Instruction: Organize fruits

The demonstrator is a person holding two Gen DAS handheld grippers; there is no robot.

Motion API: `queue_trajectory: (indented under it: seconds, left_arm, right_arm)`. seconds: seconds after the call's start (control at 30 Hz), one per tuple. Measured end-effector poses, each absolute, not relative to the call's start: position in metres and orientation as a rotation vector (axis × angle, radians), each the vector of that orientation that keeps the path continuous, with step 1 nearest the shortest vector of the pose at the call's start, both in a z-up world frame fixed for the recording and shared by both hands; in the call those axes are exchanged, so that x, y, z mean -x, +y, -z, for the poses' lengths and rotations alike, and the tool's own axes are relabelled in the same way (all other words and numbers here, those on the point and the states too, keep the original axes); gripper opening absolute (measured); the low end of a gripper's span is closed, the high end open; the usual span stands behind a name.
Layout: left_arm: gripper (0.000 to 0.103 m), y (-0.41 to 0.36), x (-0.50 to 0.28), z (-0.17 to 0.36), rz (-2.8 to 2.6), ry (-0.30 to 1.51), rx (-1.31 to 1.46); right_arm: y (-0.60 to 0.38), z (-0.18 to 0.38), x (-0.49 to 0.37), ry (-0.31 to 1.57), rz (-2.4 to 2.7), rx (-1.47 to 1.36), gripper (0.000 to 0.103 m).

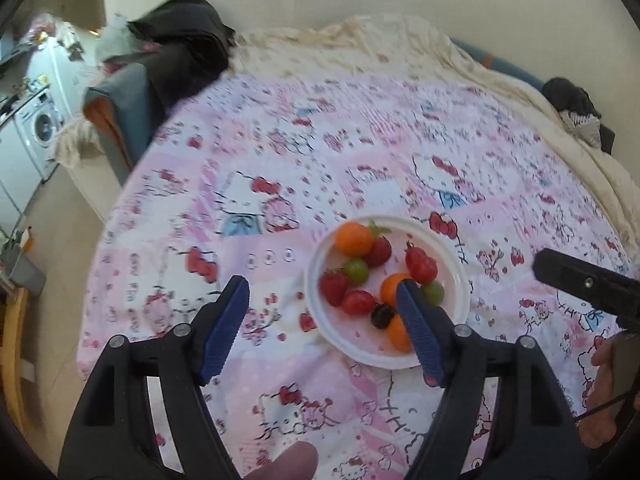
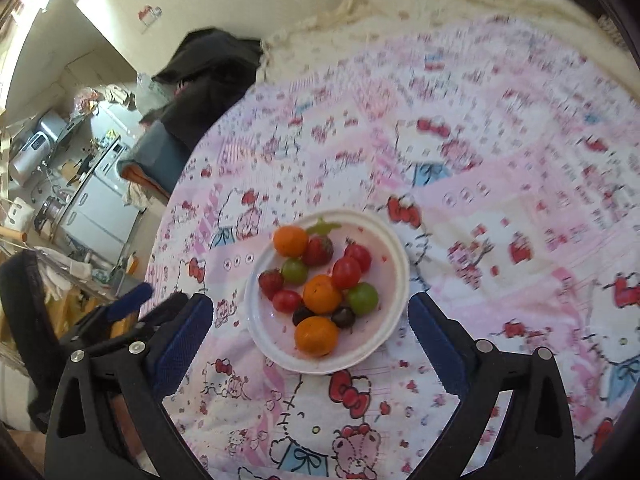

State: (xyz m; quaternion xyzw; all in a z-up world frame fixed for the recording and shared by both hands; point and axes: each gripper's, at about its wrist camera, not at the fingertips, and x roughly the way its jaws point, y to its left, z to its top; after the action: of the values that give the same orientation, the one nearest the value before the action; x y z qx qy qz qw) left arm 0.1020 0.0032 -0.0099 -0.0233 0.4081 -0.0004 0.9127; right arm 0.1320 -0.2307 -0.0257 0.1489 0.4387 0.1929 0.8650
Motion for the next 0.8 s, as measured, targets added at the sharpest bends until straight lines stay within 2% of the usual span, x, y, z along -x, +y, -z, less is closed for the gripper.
queue_trajectory:
  seconds: [0.07,0.17,0.33,0.8]
  left_arm:
    - [0.075,0.007,-0.091,0.004,-0.009,0.816,0.058]
    - [0.094,0.011,-0.076,-0.004,-0.024,0.784,0.058]
    - [0.102,0.013,-0.054,-0.011,-0.039,0.759,0.051]
    - [0.103,0.017,-0.007,-0.017,-0.044,0.732,0.066]
  right_arm:
    - [-0.235,0.021,-0.121,0.895,-0.376,-0.302,0.102]
    - [-0.237,0.014,-0.107,0.870,-0.359,-0.276,0.103]
    - [-0.238,0.006,-0.084,0.833,-0.363,-0.248,0.103]
    - [-0.223,0.002,-0.038,0.734,-0.304,-0.152,0.103]
